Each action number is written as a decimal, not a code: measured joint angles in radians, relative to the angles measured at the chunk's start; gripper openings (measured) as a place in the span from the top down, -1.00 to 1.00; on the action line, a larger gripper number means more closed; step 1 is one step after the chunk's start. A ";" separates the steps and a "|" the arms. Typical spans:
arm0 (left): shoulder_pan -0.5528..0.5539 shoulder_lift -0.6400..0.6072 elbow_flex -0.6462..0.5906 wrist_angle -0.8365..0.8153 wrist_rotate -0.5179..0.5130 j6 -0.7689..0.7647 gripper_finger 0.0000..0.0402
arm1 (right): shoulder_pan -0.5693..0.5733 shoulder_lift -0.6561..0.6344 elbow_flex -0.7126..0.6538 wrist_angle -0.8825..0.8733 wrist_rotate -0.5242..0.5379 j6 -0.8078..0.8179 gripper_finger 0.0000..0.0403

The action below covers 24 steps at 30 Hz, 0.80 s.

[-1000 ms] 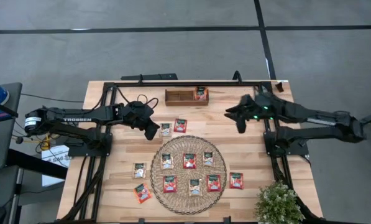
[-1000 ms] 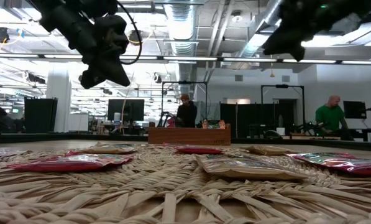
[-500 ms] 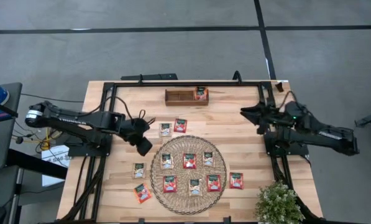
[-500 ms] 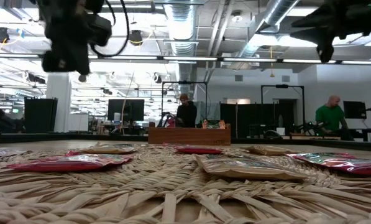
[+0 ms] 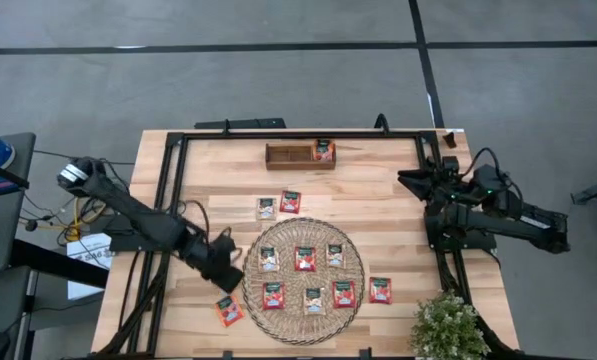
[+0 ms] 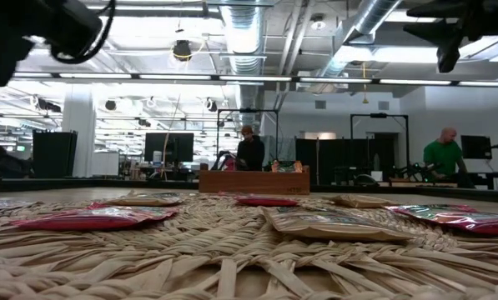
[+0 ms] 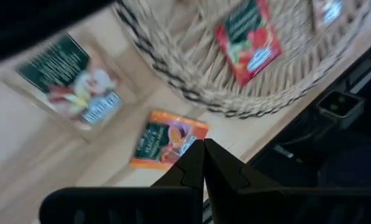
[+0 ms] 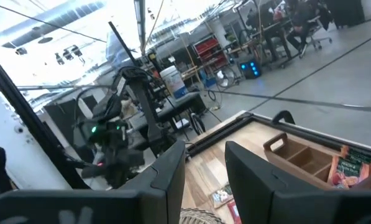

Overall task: Pick & Place Tea
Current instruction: Put the orange tea bag into the right section of the wooden organizer

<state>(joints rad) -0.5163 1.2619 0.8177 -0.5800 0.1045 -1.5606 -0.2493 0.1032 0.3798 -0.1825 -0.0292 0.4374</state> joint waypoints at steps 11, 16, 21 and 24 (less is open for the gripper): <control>-0.128 0.192 0.000 0.051 0.078 -0.094 1.00 | 0.000 0.000 0.000 -0.004 -0.040 0.000 0.47; -0.153 0.198 0.000 0.037 0.088 -0.097 1.00 | 0.000 0.000 0.000 -0.004 -0.039 0.000 0.47; -0.153 0.198 0.000 0.037 0.108 -0.084 0.98 | 0.000 0.000 0.000 -0.005 -0.027 -0.001 0.47; -0.153 0.198 0.000 0.030 0.094 -0.047 0.89 | 0.000 0.000 0.000 -0.007 -0.027 0.000 0.47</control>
<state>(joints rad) -0.6693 1.4597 0.8177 -0.5495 0.1980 -1.6075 -0.2497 0.1032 0.3798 -0.1895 -0.0560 0.4369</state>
